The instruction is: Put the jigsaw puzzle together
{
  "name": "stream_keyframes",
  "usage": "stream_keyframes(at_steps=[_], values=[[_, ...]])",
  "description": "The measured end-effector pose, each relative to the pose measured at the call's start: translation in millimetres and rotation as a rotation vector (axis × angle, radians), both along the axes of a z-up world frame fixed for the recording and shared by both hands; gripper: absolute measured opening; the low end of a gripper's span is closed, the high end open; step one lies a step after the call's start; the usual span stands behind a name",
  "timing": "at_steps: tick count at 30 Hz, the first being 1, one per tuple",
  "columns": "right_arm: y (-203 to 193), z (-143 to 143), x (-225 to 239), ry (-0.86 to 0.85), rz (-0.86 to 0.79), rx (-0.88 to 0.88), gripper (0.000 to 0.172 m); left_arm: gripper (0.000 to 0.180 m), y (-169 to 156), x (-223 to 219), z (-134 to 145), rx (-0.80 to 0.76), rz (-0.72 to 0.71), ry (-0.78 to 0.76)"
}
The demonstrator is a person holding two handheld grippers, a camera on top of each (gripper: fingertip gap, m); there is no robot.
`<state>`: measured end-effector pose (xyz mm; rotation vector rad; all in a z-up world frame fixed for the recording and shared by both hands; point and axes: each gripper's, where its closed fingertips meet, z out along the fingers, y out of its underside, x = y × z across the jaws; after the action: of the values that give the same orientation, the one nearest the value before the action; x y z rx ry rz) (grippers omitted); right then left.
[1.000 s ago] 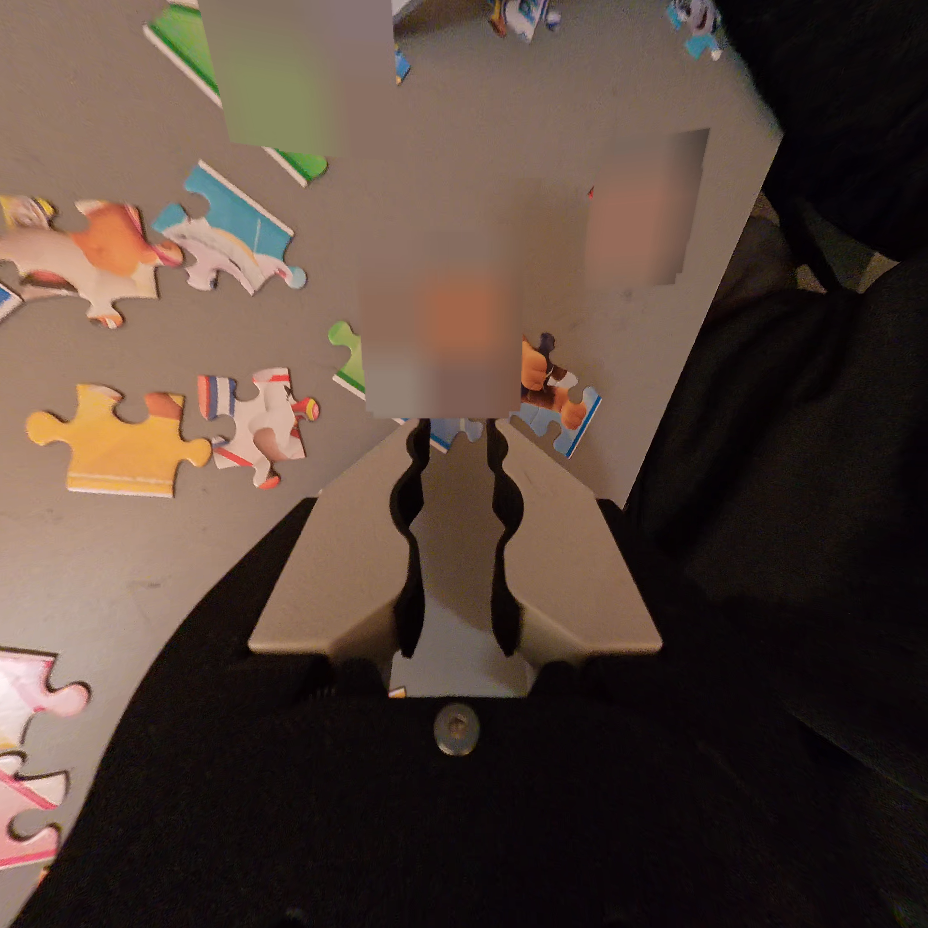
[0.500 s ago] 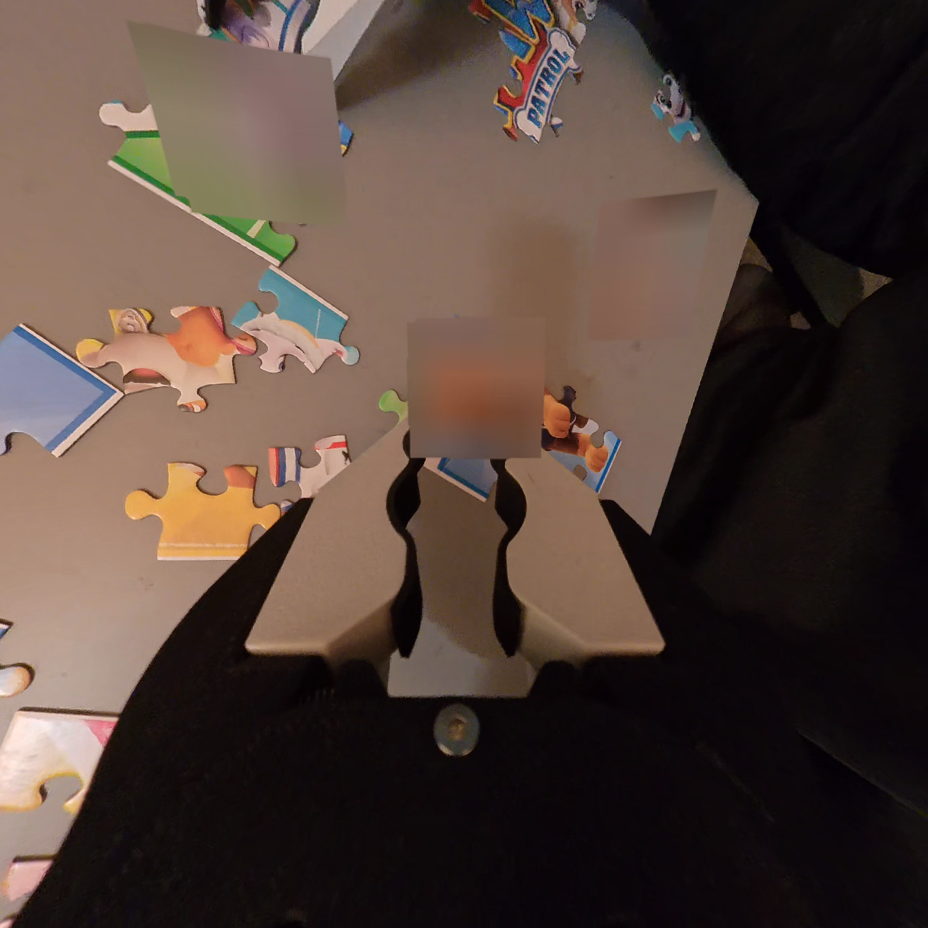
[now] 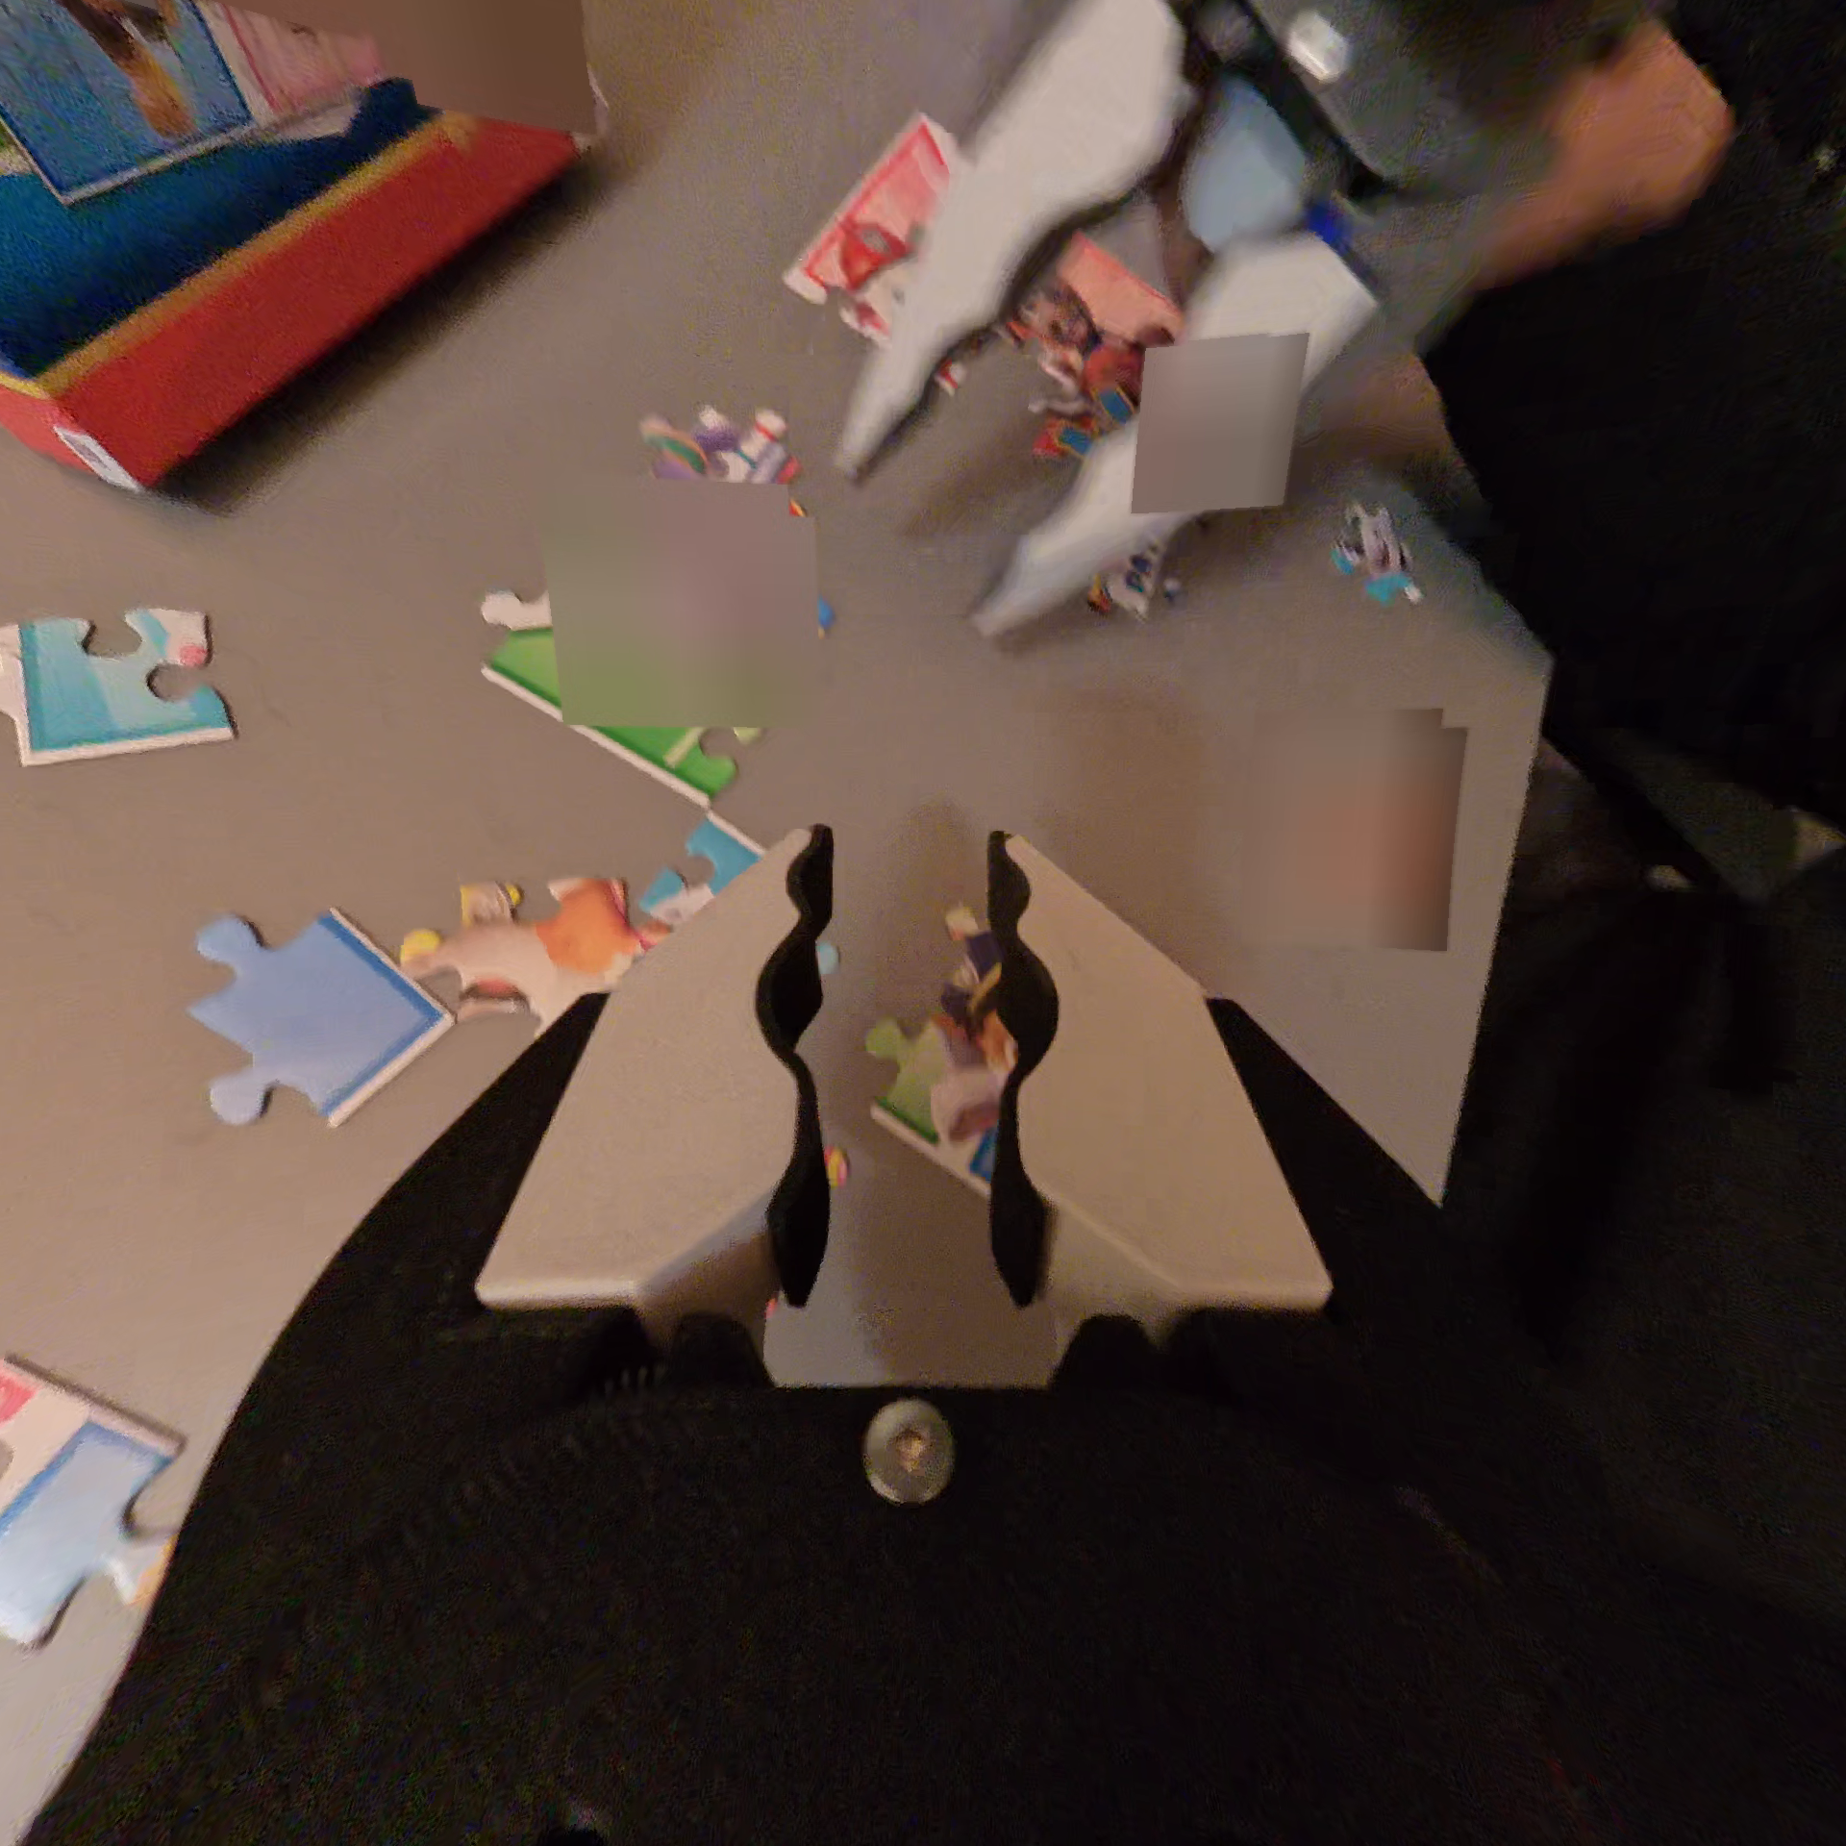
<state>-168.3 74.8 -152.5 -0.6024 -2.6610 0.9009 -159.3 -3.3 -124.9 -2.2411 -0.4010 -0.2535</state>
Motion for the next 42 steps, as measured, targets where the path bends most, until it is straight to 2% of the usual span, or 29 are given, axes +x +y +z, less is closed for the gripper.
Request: stream_keyframes(at_steps=[3,6,9,15,18,21,26,33,38,40,42], values=[[-19,-2,32,0.005,-0.074,-0.034,0.045,0.032,20,-7,-18,-0.023,0.039,0.003],[-42,-8,57,-0.025,-0.148,-0.111,0.051,0.032,25,-10,-37,-0.076,0.065,-0.01],[-58,-13,69,-0.046,-0.222,-0.175,0.055,0.032,22,-14,-45,-0.091,0.094,-0.057],[-82,-18,82,-0.115,-0.285,-0.301,0.065,0.032,5,-26,-58,-0.172,0.134,-0.016],[-87,-22,82,-0.124,-0.291,-0.285,0.069,0.032,1,-29,-64,-0.204,0.141,0.001],[-84,-26,80,-0.1,-0.306,-0.23,0.07,0.026,-2,-33,-64,-0.209,0.159,0.011],[-87,-24,80,-0.079,-0.306,-0.239,0.071,0.017,-10,-39,-68,-0.253,0.183,0.044],[-81,-19,78,-0.028,-0.319,-0.239,0.072,0.022,-27,-46,-69,-0.336,0.219,0.092],[-73,-20,78,-0.019,-0.346,-0.233,0.073,0.024,-52,-61,-69,-0.418,0.301,0.132],[-70,-22,79,-0.015,-0.354,-0.223,0.073,0.024,-46,-55,-61,-0.357,0.27,0.117],[-71,-23,81,-0.017,-0.356,-0.225,0.073,0.026,-22,-36,-44,-0.202,0.165,0.074]])
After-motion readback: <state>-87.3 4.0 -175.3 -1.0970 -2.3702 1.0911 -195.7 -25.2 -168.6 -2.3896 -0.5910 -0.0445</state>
